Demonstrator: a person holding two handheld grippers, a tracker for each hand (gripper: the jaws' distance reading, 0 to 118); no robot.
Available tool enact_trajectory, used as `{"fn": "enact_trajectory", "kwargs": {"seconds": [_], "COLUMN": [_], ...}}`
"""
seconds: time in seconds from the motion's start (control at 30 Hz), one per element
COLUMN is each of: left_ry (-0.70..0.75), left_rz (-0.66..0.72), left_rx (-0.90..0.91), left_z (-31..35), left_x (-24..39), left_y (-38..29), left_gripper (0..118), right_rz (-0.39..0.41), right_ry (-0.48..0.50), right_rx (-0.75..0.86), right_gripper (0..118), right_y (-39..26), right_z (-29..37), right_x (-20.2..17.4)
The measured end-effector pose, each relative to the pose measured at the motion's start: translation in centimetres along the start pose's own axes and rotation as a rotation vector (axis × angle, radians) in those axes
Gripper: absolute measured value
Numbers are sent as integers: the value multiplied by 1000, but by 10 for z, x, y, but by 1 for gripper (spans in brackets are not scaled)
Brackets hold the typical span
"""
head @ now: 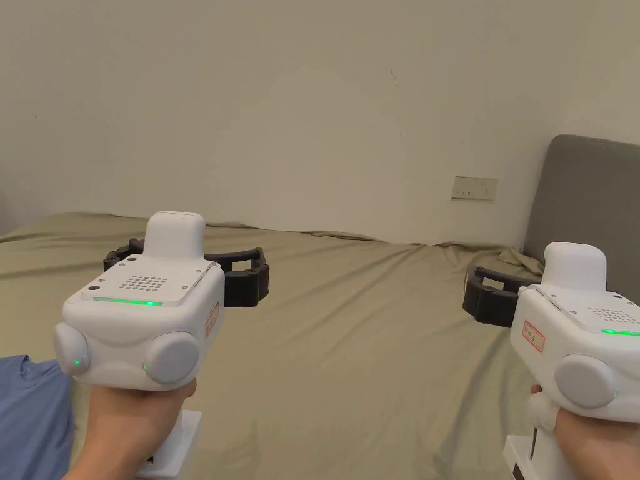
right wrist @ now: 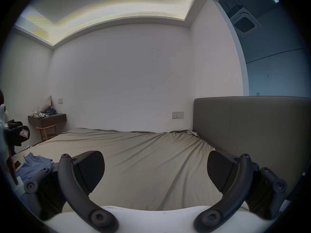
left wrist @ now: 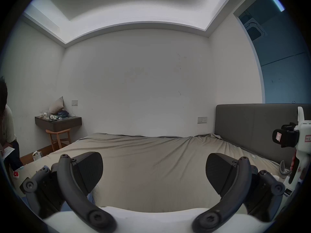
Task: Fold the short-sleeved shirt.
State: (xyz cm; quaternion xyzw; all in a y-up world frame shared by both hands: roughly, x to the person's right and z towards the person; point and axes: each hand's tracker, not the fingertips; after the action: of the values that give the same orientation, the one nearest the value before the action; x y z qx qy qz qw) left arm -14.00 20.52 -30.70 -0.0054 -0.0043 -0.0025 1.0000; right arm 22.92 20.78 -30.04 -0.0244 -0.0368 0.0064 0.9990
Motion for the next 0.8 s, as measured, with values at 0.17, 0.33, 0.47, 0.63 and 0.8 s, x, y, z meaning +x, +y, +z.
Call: {"fn": "enact_trajectory", "kwargs": {"seconds": [0.17, 0.33, 0.47, 0.63, 0.8], "left_ry": [4, -1, -1, -7, -5], "left_rz": [-4, 6, 2, 3, -2], "left_rx": [-16, -7, -11, -13, -9], "left_z": [-3, -5, -7, -8, -9], "left_x": [-2, -5, -4, -3, -3], "left_y": [-6, -11, -11, -11, -12], "left_gripper": [118, 118, 118, 118, 118], "right_rz": [9, 6, 12, 13, 20], "right_ry": [-2, 0, -2, -3, 3], "right_rx": [-2, -6, -5, -7, -9], "right_gripper": [118, 118, 118, 118, 118], "right_y": [-3, -6, -9, -11, -13], "right_z": [-2, -4, -6, -8, -8], "right_x": [-1, 0, 0, 0, 1]}}
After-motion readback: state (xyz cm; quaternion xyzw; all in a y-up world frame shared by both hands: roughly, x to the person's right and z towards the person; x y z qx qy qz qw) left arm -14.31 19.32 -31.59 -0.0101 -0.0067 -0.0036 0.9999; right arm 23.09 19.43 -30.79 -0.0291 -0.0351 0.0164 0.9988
